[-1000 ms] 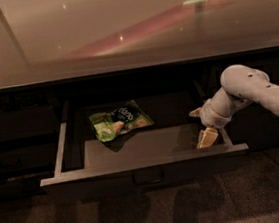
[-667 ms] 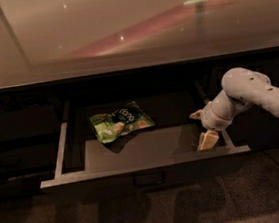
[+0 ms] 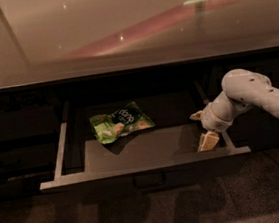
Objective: Open top drawer
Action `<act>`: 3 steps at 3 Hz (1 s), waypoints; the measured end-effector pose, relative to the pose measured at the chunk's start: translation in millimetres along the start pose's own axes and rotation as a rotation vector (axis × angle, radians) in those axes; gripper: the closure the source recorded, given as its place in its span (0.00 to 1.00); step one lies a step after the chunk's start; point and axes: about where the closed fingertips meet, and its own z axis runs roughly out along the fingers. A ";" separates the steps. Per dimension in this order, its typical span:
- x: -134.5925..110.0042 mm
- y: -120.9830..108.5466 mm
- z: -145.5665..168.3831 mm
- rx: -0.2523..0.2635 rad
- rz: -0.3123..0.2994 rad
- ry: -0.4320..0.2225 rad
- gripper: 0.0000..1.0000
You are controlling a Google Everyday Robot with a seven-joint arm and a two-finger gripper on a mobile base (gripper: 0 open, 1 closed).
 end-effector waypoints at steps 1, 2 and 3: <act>2.6 16.9 -13.2 0.095 -0.115 0.018 0.00; 10.3 44.8 -12.0 0.157 -0.189 0.018 0.00; 10.3 44.8 -12.0 0.157 -0.189 0.018 0.00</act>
Offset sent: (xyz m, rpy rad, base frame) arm -0.3331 -0.1181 -0.2255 -0.1130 -0.1948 0.0379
